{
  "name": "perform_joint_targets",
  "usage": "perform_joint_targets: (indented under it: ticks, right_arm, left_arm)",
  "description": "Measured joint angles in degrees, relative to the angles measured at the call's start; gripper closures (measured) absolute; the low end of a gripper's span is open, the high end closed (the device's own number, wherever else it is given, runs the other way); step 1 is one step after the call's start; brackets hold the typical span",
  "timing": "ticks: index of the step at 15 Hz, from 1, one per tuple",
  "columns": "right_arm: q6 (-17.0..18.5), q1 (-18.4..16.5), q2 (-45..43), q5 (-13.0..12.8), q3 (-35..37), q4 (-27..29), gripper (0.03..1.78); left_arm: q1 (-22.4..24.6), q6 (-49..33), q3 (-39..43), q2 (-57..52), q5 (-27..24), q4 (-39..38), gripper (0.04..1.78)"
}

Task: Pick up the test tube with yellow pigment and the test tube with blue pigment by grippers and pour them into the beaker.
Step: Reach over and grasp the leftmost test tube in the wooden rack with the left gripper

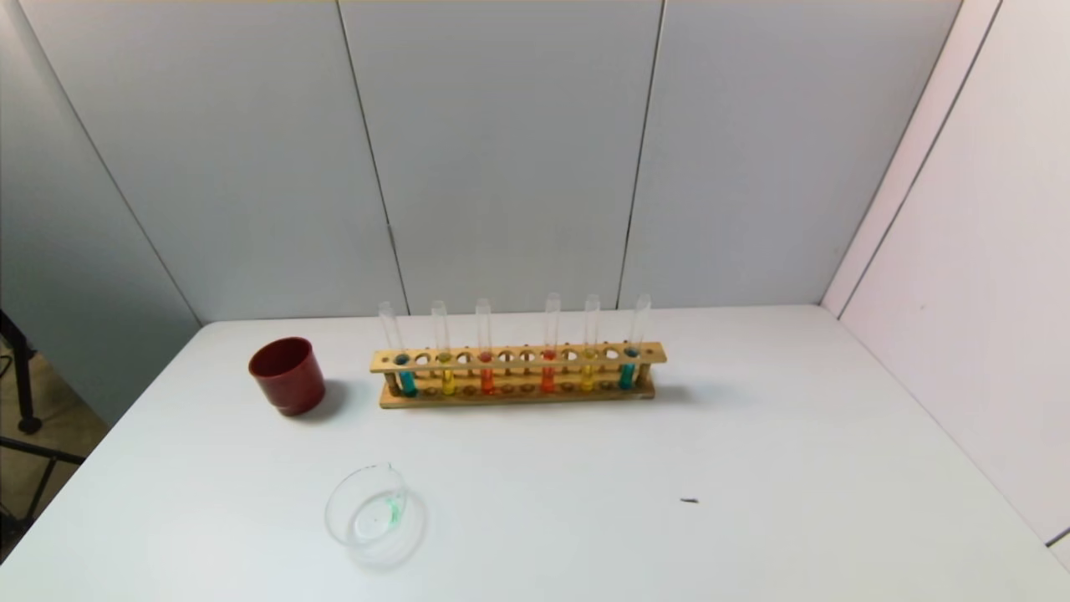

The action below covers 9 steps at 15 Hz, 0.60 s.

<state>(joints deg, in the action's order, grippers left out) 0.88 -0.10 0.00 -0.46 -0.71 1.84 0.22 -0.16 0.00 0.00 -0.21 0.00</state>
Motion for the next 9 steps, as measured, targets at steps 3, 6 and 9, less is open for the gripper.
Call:
perform_joint_targets:
  ticks: [3, 6, 9]
  right_arm:
    - [0.0, 0.0, 0.0, 0.0, 0.0, 0.0, 0.11]
    - [0.0, 0.0, 0.0, 0.0, 0.0, 0.0, 0.11]
    - [0.0, 0.0, 0.0, 0.0, 0.0, 0.0, 0.11]
  left_arm:
    - [0.0, 0.0, 0.0, 0.0, 0.0, 0.0, 0.07]
    - [0.0, 0.0, 0.0, 0.0, 0.0, 0.0, 0.07]
    - [0.0, 0.0, 0.0, 0.0, 0.0, 0.0, 0.07]
